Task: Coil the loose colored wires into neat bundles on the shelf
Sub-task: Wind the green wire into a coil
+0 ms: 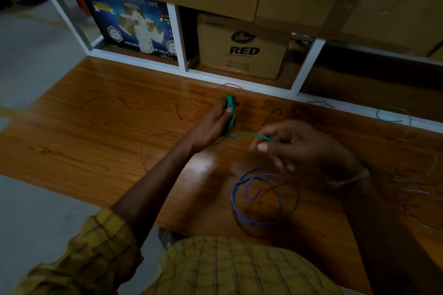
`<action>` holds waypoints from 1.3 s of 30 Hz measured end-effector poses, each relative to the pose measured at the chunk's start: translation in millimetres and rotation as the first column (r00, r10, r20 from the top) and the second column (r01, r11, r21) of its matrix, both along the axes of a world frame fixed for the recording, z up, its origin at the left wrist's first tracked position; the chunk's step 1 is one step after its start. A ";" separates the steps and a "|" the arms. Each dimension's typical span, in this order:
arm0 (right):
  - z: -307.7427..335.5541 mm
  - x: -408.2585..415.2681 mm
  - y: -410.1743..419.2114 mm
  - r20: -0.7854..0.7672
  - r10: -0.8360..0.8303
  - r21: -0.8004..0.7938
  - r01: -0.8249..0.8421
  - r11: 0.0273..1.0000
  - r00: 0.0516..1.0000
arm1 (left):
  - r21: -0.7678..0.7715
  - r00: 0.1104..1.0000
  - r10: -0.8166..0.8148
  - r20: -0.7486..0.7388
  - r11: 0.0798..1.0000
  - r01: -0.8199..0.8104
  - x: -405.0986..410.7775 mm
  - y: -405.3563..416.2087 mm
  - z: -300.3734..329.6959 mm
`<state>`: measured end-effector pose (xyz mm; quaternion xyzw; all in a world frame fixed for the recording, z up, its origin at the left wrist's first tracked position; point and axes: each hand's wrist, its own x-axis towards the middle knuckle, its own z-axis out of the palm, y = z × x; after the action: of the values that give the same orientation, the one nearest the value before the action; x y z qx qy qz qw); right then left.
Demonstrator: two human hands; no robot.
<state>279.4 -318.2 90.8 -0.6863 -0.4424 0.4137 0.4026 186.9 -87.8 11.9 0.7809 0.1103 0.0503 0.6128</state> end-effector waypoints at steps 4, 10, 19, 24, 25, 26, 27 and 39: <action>8.1 26.7 -8.3 -0.268 -0.160 0.283 0.237 0.930 0.950 | 0.175 0.992 -0.090 -0.086 0.979 0.104 -5.7 -2.7 1.7; -15.4 66.7 18.0 -0.352 -0.410 0.262 0.509 0.820 0.841 | -0.173 0.972 -0.226 -0.070 0.962 0.211 -18.8 -19.6 10.4; -93.6 76.4 53.5 -0.076 -0.589 0.143 0.593 0.792 0.805 | -0.635 0.923 -0.335 0.188 0.676 0.374 -20.5 -21.6 17.2; -116.4 29.4 43.8 -0.087 -0.452 -0.006 0.453 0.891 0.888 | -0.761 0.940 -0.212 0.266 0.553 0.340 -10.9 -13.9 22.8; -117.5 18.6 41.4 -0.097 -0.416 -0.042 0.414 0.909 0.904 | -0.772 0.947 -0.175 0.270 0.548 0.321 -7.7 -11.4 24.5; -117.5 8.9 39.6 -0.134 -0.378 -0.068 0.372 0.926 0.916 | -0.784 0.957 -0.132 0.259 0.550 0.288 -4.9 -9.0 26.4; -115.3 0.6 37.8 -0.198 -0.333 -0.075 0.324 0.943 0.922 | -0.791 0.969 -0.083 0.233 0.563 0.239 -2.3 -6.5 27.4; -14.3 -21.8 2.0 -0.152 0.110 -0.040 -0.118 0.992 0.982 | -0.199 0.999 0.050 -0.006 0.979 -0.050 5.7 -3.7 6.7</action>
<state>257.6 -316.2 76.5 -0.6364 -0.4394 0.4971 0.3936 192.6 -91.5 18.6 0.7125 0.1348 0.0540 0.6864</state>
